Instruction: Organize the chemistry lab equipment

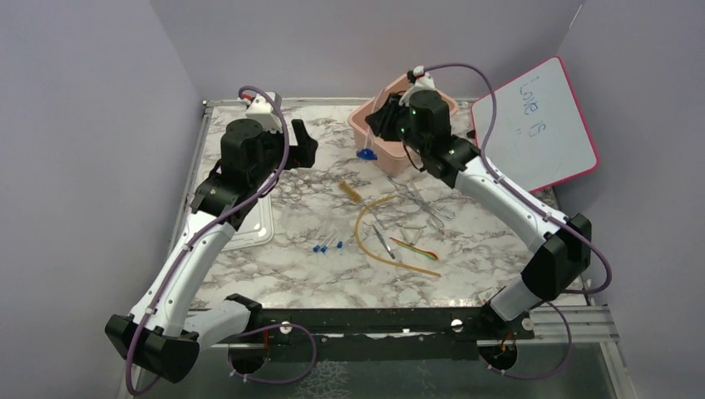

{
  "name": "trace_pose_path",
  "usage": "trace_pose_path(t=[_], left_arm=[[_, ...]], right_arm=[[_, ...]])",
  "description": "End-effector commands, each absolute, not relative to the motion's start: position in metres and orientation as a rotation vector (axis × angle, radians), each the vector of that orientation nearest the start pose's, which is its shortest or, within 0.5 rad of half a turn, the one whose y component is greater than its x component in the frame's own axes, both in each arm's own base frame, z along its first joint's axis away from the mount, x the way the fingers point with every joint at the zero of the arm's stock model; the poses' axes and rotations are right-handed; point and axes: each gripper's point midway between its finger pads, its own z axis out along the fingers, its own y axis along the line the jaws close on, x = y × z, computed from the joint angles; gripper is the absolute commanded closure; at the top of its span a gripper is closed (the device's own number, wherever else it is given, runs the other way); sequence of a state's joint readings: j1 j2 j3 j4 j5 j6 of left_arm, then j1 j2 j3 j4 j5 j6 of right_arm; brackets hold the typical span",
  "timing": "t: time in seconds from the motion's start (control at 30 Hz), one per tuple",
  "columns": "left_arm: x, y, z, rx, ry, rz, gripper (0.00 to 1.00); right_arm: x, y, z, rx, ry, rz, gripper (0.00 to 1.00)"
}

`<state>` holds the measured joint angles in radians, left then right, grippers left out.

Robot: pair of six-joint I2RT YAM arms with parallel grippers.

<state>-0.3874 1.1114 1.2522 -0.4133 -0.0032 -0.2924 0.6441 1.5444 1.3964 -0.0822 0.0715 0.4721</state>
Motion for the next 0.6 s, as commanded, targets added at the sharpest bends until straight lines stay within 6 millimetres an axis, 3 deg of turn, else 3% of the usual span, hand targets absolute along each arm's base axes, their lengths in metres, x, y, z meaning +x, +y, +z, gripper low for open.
trace_pose_path(t=[0.0, 0.23, 0.37, 0.57], left_arm=[[0.332, -0.128, 0.306, 0.015, 1.878, -0.372, 0.10], [0.328, -0.131, 0.272, 0.020, 1.899, -0.396, 0.11], [0.331, -0.135, 0.257, 0.029, 1.930, -0.398, 0.11], [0.330, -0.136, 0.238, 0.088, 1.972, -0.377, 0.11]], right_arm=[[0.444, 0.245, 0.300, 0.334, 1.917, 0.458, 0.84], [0.487, 0.199, 0.283, 0.574, 1.909, 0.312, 0.84], [0.507, 0.183, 0.250, 0.636, 1.961, 0.225, 0.84], [0.524, 0.186, 0.199, 0.650, 2.056, 0.189, 0.84]])
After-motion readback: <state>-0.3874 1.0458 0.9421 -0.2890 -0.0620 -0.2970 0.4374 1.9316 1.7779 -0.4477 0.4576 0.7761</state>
